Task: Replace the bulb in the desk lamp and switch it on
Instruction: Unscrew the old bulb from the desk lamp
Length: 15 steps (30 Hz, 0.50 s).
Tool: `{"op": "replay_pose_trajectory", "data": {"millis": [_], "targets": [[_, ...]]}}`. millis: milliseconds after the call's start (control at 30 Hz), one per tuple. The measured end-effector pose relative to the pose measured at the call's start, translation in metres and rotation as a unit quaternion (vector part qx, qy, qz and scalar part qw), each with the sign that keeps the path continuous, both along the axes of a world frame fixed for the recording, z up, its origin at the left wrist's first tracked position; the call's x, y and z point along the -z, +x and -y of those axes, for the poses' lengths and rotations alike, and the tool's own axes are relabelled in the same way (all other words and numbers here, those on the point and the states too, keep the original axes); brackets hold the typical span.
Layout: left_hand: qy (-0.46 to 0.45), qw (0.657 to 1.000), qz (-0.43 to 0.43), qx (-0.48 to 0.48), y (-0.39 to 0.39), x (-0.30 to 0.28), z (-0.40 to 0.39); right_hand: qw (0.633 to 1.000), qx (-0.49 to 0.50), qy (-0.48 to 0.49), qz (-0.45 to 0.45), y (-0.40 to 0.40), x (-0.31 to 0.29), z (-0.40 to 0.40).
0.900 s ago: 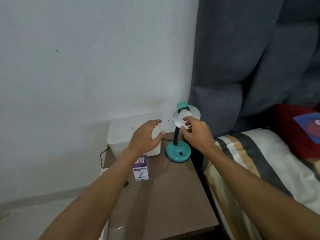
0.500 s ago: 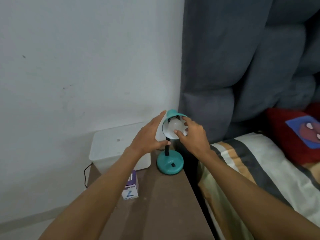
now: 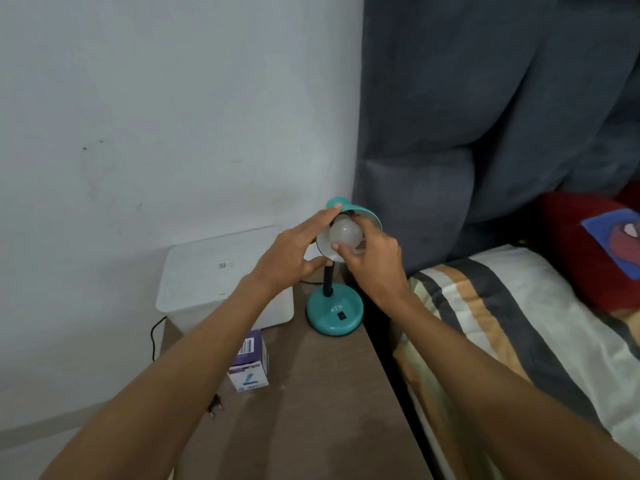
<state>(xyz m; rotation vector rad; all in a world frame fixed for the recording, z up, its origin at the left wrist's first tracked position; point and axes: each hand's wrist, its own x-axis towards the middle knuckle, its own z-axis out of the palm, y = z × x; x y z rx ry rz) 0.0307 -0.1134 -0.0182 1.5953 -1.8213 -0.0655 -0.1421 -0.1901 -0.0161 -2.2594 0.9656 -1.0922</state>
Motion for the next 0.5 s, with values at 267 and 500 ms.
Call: {"op": "replay_pose_trajectory", "data": {"millis": [267,500], "targets": [[-0.004,1.000,-0.010,-0.007,0.0014,0.0013,0.0011,0.995,-0.005,-0.064,-0.076,0.0020,0.0060,0.0005],[-0.003,1.000,-0.014,0.002,-0.0032,-0.0011,0.0031,0.999,0.033,-0.005,-0.027,-0.0029,0.0050,-0.0069]]}}
